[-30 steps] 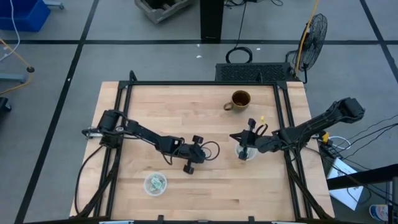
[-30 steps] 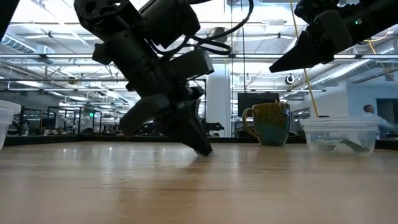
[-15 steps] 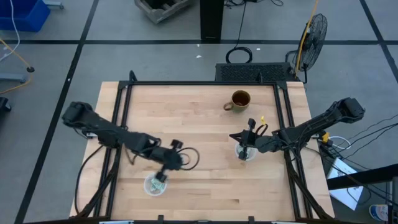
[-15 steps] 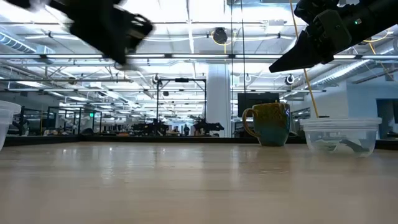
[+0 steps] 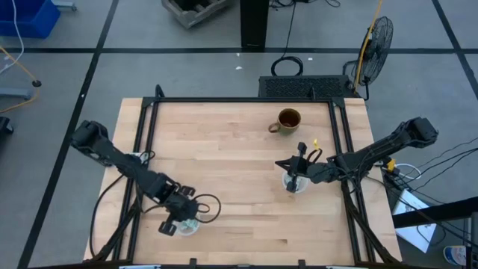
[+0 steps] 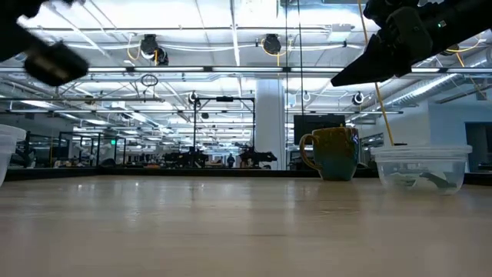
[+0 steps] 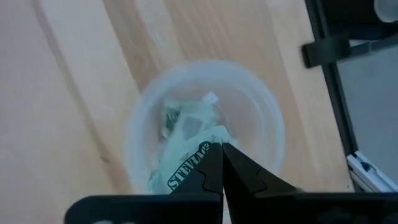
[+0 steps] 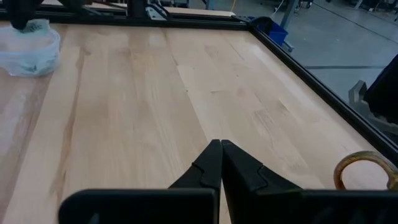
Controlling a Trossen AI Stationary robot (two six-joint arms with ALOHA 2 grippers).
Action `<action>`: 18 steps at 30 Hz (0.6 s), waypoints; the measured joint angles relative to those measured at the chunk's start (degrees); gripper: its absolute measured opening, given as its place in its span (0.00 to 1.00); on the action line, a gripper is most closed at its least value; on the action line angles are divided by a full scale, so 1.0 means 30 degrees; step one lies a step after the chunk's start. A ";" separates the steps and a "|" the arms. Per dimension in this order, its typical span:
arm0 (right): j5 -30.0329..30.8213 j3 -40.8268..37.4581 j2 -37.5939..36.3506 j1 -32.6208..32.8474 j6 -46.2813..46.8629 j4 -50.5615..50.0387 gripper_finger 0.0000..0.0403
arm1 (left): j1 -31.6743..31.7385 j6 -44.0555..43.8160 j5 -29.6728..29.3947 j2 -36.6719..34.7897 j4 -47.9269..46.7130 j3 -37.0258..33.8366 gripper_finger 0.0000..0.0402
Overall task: Pick and place Stevia / Truvia into bins
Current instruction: Put the stevia packet into the bottom transparent container, then return to Home Position
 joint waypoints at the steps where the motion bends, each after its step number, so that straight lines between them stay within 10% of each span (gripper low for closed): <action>1: 0.0000 0.0000 0.0000 -0.0006 -0.0081 -0.0001 0.00 | -0.0061 -0.0469 0.0267 0.0000 0.0413 -0.0423 0.01; 18: 0.0051 0.0000 0.0000 -0.0003 -0.5055 0.3142 0.00 | -0.0139 -0.6730 -0.1752 0.0007 0.3478 -0.1870 0.19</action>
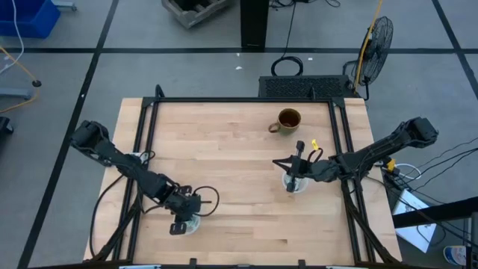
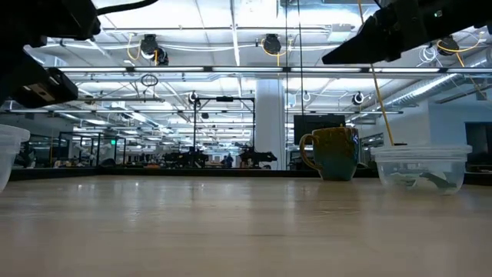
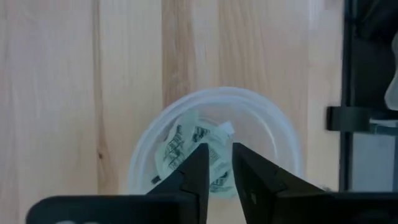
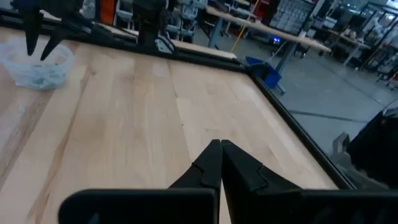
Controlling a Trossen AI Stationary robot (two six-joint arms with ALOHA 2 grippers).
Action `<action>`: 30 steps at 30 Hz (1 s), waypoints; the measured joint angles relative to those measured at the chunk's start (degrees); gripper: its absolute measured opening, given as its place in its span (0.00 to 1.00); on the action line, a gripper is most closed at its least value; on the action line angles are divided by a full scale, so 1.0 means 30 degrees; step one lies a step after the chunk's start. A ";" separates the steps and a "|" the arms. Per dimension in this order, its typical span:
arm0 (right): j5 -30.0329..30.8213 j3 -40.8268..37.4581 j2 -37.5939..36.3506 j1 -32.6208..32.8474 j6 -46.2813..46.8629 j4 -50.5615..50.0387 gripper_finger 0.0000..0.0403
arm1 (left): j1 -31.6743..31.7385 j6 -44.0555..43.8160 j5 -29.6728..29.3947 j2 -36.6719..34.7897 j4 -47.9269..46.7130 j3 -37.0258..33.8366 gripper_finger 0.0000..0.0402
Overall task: Pick and place Stevia / Truvia into bins
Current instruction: Return to Home Position
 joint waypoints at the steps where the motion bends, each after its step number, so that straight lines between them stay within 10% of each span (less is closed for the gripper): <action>1: 0.0000 0.0007 0.0000 -0.0004 -0.0079 0.0120 0.00 | 0.0000 -0.0039 0.0014 0.0000 0.0183 0.0000 0.19; 14: 0.0006 0.0007 -0.0005 0.0003 -0.2802 -0.0167 0.00 | 0.0764 0.2101 -0.0988 -0.0313 0.0557 0.0000 0.20; 18: 0.0018 0.0007 -0.0364 0.0149 -0.4913 -0.0055 0.00 | 0.1970 0.0446 0.1535 -0.1053 0.0292 0.0411 0.20; 30: 0.0929 0.0036 -0.5972 0.0289 -0.0561 -0.1794 0.00 | 0.4550 0.2391 0.2992 -0.9182 -0.2125 0.1118 0.20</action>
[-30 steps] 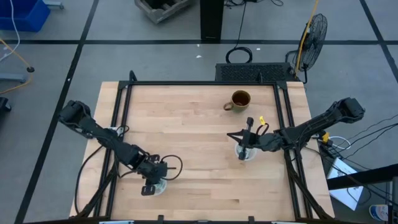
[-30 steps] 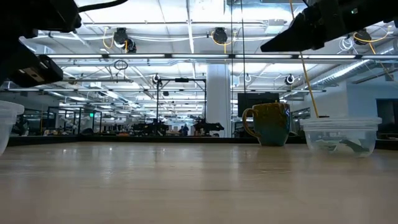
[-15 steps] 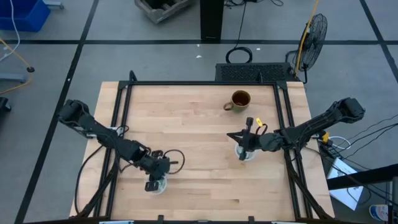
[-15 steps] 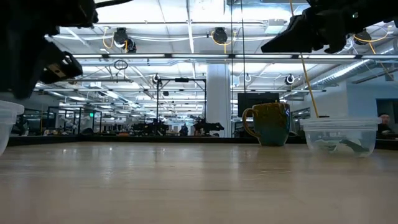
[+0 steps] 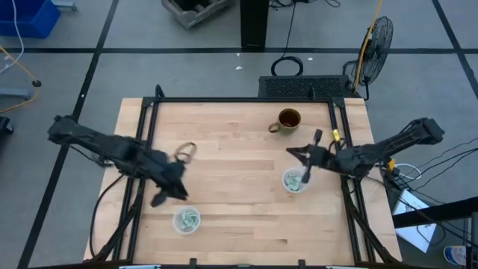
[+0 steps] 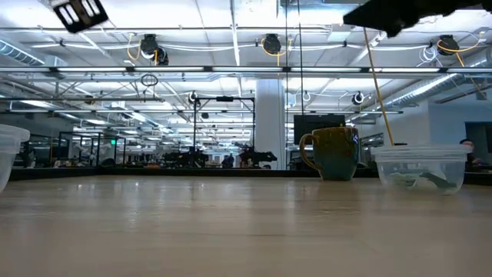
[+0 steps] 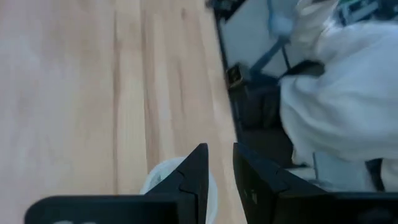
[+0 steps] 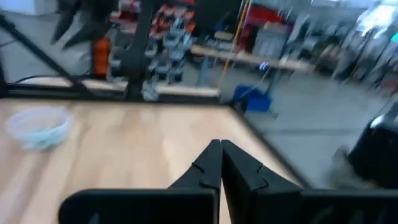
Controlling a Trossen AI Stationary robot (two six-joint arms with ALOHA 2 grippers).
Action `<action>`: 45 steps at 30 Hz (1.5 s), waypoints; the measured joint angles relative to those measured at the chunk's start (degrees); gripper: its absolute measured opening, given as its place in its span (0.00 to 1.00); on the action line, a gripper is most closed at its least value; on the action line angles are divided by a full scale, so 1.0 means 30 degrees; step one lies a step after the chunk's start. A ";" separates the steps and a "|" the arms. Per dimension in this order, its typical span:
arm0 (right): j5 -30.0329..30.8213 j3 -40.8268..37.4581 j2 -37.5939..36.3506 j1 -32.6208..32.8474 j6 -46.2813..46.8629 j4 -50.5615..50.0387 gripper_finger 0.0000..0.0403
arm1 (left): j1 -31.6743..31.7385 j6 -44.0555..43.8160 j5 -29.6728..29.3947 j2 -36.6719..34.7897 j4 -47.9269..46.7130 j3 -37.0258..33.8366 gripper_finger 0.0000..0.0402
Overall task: Pick and place Stevia / Truvia into bins
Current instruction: Return to Home Position
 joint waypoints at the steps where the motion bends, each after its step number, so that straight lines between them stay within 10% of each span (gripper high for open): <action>1: -0.0320 0.0000 -0.0717 0.0018 0.0876 -0.1393 0.00 | -0.0038 0.0229 -0.0481 -0.0870 -0.0307 0.0004 0.20; 8: -0.3566 -0.0021 -0.4582 0.0069 0.5721 -0.8595 0.00 | -0.1040 0.2430 -0.6521 -0.6436 -0.3236 -0.0123 0.20; 15: -0.4013 -0.2143 -0.6290 0.0080 0.4643 -0.6697 0.00 | -0.1435 0.5010 -1.1242 -0.9965 -0.3124 -0.1491 0.20; 24: -0.6472 -0.4590 -0.9327 0.0042 0.4362 -0.4257 0.00 | -0.1439 0.6479 -1.0997 -1.2439 0.1325 -0.5567 0.20; 45: -0.5380 -0.6039 -1.4792 0.0027 0.3849 -0.6621 0.00 | -0.1439 0.7646 -0.9822 -1.8395 -0.1109 -0.5735 0.20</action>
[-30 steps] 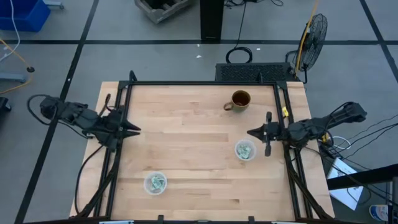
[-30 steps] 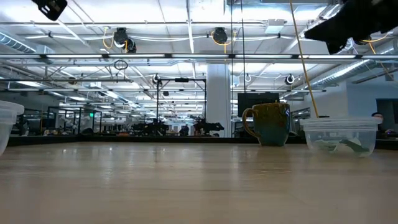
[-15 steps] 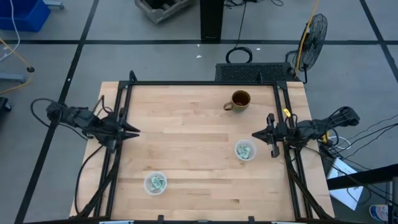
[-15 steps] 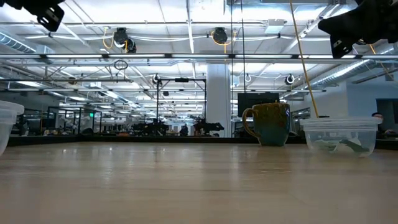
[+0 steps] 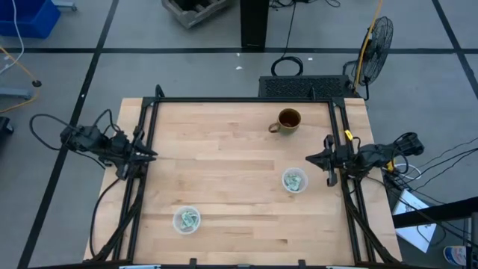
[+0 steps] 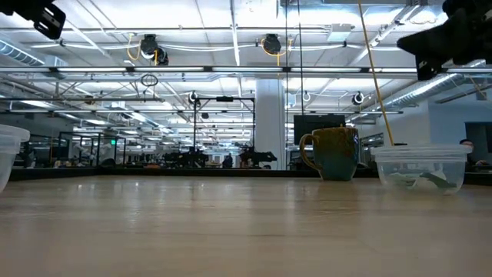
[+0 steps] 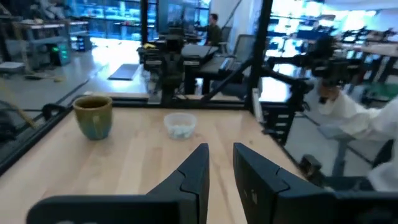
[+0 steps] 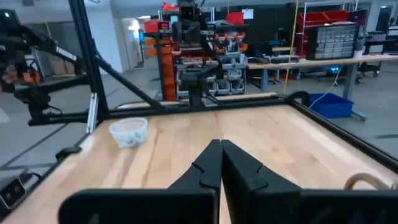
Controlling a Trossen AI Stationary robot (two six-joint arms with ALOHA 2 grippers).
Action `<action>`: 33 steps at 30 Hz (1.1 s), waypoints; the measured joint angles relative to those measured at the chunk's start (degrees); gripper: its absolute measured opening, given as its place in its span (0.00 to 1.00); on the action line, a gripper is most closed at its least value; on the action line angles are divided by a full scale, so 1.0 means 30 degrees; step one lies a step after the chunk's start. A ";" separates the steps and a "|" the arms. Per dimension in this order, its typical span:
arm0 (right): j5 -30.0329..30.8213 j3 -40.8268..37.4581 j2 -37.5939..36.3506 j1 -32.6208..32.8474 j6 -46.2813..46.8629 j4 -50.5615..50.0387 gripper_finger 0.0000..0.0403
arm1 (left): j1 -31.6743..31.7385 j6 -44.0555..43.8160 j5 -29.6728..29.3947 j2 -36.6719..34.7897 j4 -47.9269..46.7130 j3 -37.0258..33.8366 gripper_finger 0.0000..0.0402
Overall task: Pick and place Stevia / Truvia into bins
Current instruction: Return to Home Position
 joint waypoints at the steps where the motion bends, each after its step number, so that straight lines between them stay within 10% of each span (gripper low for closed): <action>1: -0.0001 -0.0262 -0.0195 -0.0007 0.0091 -0.0070 0.00 | 0.0000 0.0122 -0.0205 -0.0006 -0.0062 -0.0084 0.20; 33: -0.0081 -0.1451 -0.0161 -0.0714 0.0705 0.0689 0.00 | 0.0000 0.3719 0.1350 -0.0014 1.3058 -0.9595 0.20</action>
